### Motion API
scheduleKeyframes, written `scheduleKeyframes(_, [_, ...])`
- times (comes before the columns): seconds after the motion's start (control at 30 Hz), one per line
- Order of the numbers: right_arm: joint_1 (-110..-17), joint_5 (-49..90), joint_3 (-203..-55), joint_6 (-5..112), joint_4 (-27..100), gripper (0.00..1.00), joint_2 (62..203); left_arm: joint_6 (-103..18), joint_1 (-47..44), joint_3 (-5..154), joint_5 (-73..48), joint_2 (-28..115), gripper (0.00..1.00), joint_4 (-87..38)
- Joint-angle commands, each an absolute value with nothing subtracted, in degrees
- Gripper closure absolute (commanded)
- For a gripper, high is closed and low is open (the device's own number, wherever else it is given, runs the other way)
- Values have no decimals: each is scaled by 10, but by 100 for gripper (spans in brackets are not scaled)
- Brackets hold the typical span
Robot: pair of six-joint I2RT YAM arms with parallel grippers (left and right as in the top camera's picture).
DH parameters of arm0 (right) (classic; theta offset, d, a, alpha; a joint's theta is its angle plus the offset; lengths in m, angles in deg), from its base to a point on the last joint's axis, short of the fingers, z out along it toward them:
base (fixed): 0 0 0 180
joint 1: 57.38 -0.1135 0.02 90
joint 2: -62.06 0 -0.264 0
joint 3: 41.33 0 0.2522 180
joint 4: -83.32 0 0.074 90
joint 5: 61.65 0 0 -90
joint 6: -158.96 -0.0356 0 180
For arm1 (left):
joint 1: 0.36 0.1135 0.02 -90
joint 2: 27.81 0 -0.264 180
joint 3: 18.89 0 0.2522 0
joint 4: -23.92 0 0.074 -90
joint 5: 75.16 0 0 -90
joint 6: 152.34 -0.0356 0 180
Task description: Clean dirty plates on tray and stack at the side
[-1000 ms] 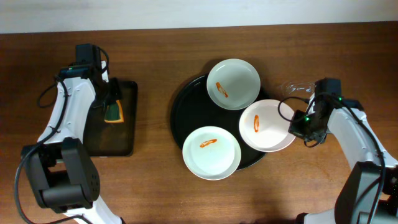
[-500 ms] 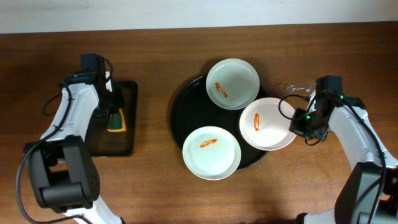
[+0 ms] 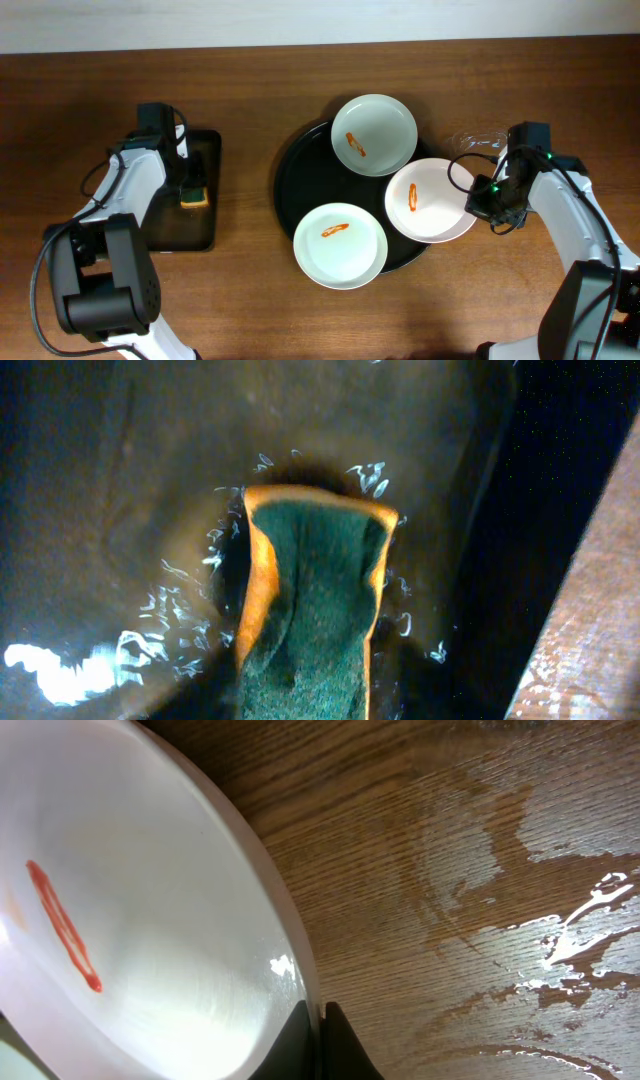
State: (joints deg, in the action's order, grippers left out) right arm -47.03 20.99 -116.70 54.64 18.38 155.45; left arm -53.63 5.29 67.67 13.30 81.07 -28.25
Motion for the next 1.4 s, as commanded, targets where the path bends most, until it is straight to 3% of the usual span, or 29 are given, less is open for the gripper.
scheduleKeyframes(0.0, [-473, 215, -1178, 552, 184, 96, 1549, -543, 55, 674, 126, 812, 33, -301])
scheduleKeyframes(0.17, [-473, 215, -1178, 552, 184, 96, 1549, -543, 55, 656, 132, 812, 34, -307])
scheduleKeyframes(0.23, [-473, 215, -1178, 552, 184, 96, 1549, -543, 55, 640, 145, 812, 41, -289])
scheduleKeyframes(0.4, [-473, 215, -1178, 552, 184, 96, 1549, -543, 55, 605, 146, 812, 46, -225])
scheduleKeyframes(0.43, [-473, 215, -1178, 552, 184, 96, 1549, -543, 55, 600, 146, 812, 54, -213])
scheduleKeyframes(0.47, [-473, 215, -1178, 552, 184, 96, 1549, -543, 55, 601, 146, 812, 71, -209])
scheduleKeyframes(0.5, [-473, 215, -1178, 552, 183, 96, 1549, -543, 55, 601, 146, 812, 96, -205])
scheduleKeyframes(0.53, [-473, 215, -1178, 552, 183, 96, 1549, -543, 55, 606, 146, 812, 100, -206])
scheduleKeyframes(0.83, [-474, 212, -1215, 578, 159, 96, 1547, -543, 58, 702, 146, 751, 100, -330])
scheduleKeyframes(1.37, [-533, 215, -1218, 582, 153, 96, 1546, -528, 62, 703, 84, 713, 100, -359])
